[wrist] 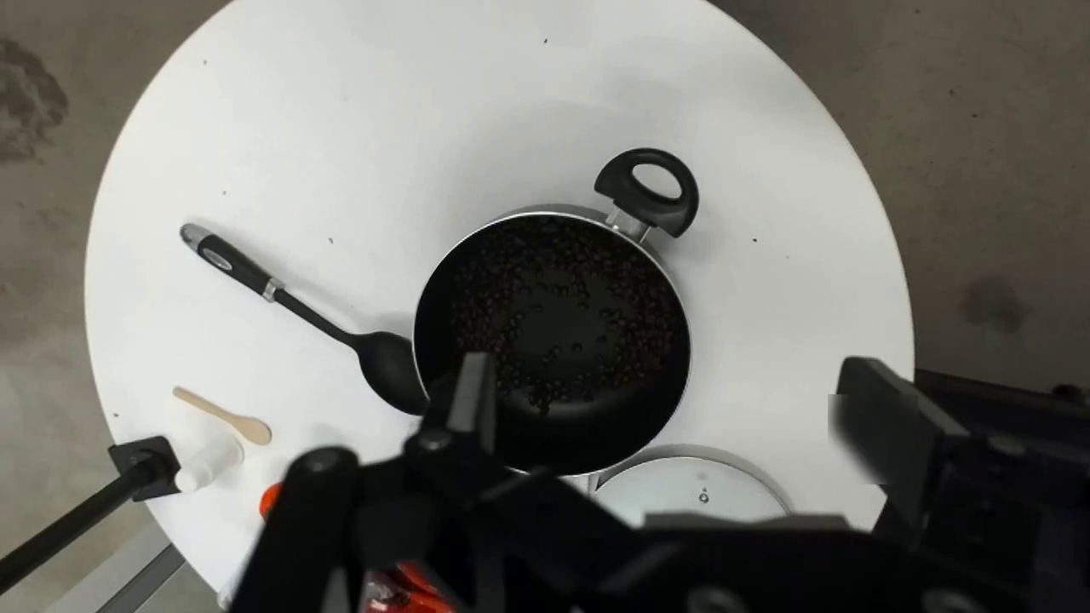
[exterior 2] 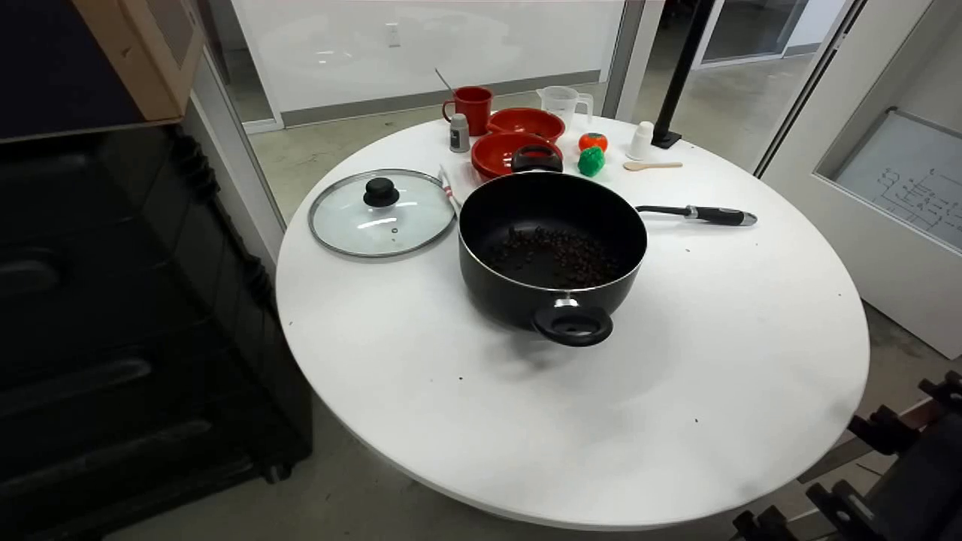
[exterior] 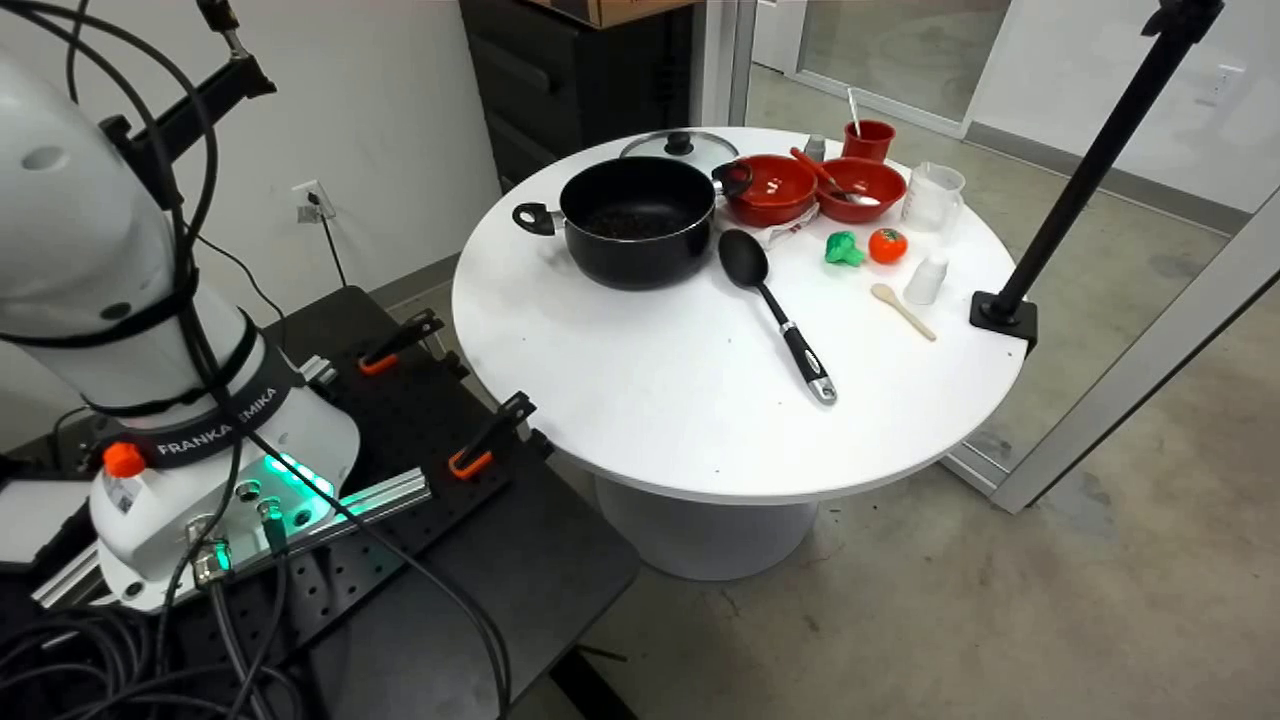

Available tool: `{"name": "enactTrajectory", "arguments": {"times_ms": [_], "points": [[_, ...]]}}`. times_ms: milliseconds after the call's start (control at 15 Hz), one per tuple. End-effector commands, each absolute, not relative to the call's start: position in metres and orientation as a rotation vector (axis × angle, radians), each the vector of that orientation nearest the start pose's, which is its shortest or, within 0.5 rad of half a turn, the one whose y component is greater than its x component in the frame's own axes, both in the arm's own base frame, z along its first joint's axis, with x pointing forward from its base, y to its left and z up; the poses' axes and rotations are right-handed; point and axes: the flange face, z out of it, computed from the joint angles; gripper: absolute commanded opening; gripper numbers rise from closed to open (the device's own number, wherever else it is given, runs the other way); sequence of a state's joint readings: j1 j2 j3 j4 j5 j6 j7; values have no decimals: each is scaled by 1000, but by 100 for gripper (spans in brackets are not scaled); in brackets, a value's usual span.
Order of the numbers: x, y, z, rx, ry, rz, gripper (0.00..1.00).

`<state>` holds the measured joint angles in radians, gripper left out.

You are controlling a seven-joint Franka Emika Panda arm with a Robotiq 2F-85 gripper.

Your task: Use the black ladle to stir the contents in the black pot

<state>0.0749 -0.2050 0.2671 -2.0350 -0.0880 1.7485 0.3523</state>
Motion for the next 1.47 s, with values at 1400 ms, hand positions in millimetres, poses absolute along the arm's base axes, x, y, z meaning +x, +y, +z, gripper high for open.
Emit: {"name": "enactTrajectory", "arguments": {"times_ms": [1400], "points": [[545,13,439,-3101,-1277,378,100]]}}
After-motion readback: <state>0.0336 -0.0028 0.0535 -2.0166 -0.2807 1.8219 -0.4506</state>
